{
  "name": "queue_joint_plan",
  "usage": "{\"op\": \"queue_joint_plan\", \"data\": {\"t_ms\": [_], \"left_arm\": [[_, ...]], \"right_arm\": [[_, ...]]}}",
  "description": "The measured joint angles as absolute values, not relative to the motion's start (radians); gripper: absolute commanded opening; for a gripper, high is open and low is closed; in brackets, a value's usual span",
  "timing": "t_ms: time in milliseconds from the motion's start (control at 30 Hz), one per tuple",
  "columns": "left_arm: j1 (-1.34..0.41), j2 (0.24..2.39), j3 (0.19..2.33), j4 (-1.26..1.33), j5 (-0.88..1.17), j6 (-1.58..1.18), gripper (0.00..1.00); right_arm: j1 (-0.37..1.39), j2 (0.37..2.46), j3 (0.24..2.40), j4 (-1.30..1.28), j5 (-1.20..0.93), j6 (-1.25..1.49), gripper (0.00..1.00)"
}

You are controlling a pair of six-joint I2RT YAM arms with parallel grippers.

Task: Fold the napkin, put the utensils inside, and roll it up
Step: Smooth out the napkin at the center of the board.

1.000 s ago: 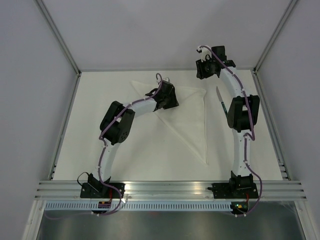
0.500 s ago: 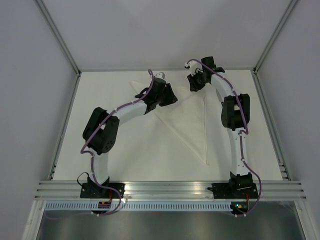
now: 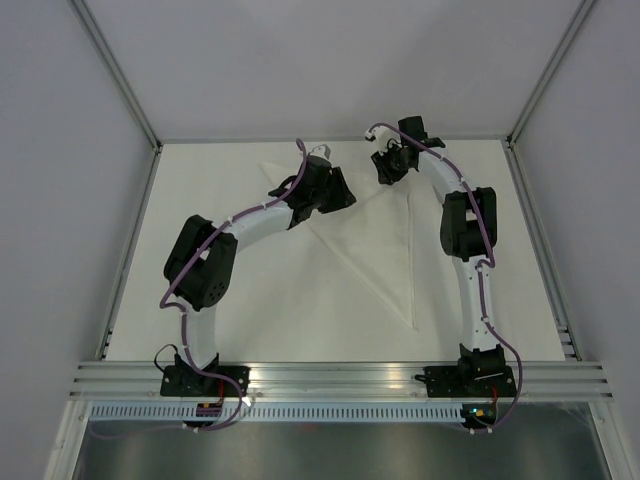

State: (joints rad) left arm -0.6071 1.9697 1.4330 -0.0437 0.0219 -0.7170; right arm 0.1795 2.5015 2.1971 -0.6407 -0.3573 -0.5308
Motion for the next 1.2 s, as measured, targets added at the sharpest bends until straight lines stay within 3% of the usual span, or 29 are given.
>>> {"op": "queue_joint_plan", "data": {"t_ms": [467,700,900,1200], "left_arm": [[-0.671,1.969,1.353,0.007,0.076,-0.719,0.5],[-0.817,1.97,1.281,0.047,0.092,-0.762,0.5],[-0.86,1.986,1.266,0.061,0.104,-0.796,0.49],[-0.873,2.026,1.259,0.048,0.103,-0.831,0.47]], "right_arm": [[0.183,2.535,2.217,-0.631,-0.339,-0.553,0.37],[0.188,2.535,2.217,-0.629,-0.338,-0.558,0.22],[0.188,2.535,2.215,-0.625,-0.339,-0.558,0.14],[0.188,2.535,2.201,-0.58,-0.331,-0.553,0.14]]}}
